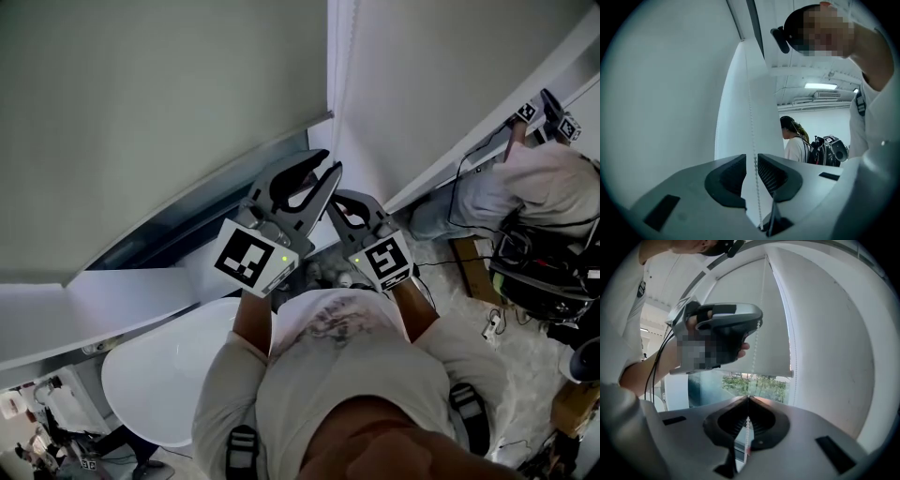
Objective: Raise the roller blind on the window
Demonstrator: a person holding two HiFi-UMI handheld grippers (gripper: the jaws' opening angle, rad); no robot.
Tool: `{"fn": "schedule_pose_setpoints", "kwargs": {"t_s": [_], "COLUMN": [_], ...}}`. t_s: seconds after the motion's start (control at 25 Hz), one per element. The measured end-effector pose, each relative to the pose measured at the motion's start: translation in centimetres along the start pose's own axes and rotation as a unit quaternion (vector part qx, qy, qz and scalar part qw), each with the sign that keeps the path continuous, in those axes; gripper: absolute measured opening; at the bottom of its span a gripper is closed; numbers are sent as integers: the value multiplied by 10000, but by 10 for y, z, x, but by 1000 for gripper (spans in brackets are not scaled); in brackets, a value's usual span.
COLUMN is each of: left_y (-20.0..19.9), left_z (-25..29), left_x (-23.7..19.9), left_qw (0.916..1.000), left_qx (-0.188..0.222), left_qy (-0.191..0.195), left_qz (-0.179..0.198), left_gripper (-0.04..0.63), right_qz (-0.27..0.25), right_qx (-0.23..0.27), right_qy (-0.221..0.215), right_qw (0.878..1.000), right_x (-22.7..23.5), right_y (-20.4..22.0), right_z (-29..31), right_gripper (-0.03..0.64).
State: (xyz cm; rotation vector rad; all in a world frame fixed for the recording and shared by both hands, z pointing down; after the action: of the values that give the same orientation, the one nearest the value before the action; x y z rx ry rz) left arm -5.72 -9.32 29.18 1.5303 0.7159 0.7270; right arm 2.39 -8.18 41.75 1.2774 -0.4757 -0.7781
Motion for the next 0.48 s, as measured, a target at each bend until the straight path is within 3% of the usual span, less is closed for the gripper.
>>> {"fn": "schedule_pose_setpoints", "kwargs": {"t_s": [0.24, 0.48], "left_y": [-31, -34], "left_z": [18, 19], "left_x": [0, -1], "left_qw": [10000, 9999], "left_qx": [13, -75], "left_qy": [27, -111], "left_qz": [0, -102], "left_gripper": [63, 17], "right_qz": [-27, -29], "right_qx": [-5, 28], "right_qy": [2, -7], "right_qw": [10000, 10000], "right_x": [3, 2], "right_y": [-3, -2], "right_z": [-2, 2], "right_gripper": [61, 61]}}
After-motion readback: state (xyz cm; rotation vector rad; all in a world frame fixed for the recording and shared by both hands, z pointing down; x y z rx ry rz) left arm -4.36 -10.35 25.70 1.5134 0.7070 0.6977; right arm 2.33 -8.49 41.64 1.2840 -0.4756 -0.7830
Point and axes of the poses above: the fingertips, and each gripper's own axes: z forward along the fingers, x to its right, y out of its underside, the point moved 6 cm from there along -z, backward along the fingers, and after that the axes turned 5 degrees about -x, right-handed, at the moved point
